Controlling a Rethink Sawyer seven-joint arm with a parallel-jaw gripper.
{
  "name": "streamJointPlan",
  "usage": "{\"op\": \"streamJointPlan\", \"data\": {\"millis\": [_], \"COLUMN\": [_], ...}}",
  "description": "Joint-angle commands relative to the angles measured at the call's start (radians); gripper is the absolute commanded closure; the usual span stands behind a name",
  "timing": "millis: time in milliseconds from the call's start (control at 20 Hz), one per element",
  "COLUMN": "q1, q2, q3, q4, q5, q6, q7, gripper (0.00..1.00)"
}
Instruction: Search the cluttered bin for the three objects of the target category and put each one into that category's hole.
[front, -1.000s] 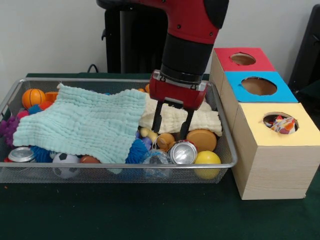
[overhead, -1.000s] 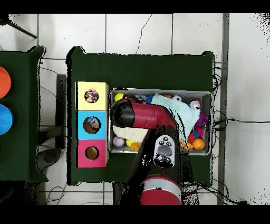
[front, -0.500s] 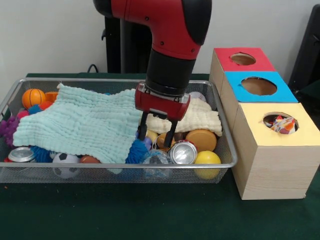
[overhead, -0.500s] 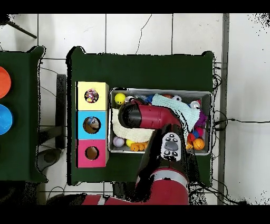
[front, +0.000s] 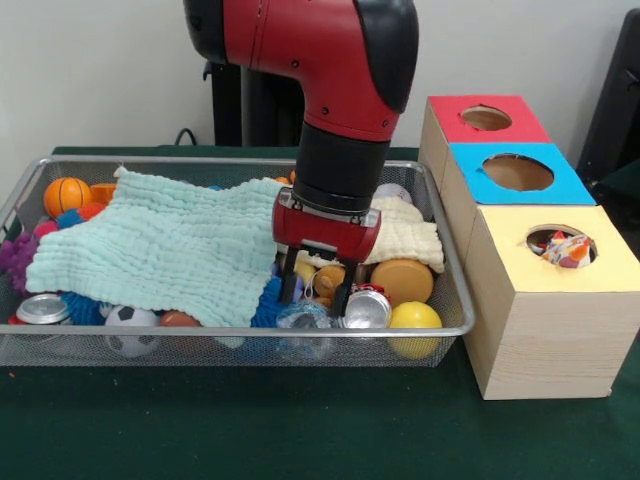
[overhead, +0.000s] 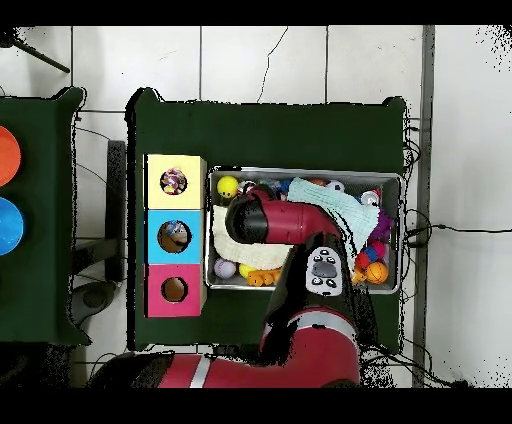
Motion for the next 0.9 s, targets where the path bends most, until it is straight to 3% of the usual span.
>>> {"op": "streamJointPlan", "data": {"millis": [50,300,600,900], "q1": [-0.028,-0.026,-0.058,-0.053], "q2": [0.087,0.118,0.099,0.129], "q3": [0.119,0.122,0.165,0.157], "q4": [-0.048,-0.068,-0.052,-0.065], "q5": [-0.022,-0.020,-0.050,-0.019], "q6": [-0.084,-0.097,-0.132,-0.062], "q7": [0.087,0.088,0.069,0.077], "gripper": [0.00,0.00,0.00,0.00]}}
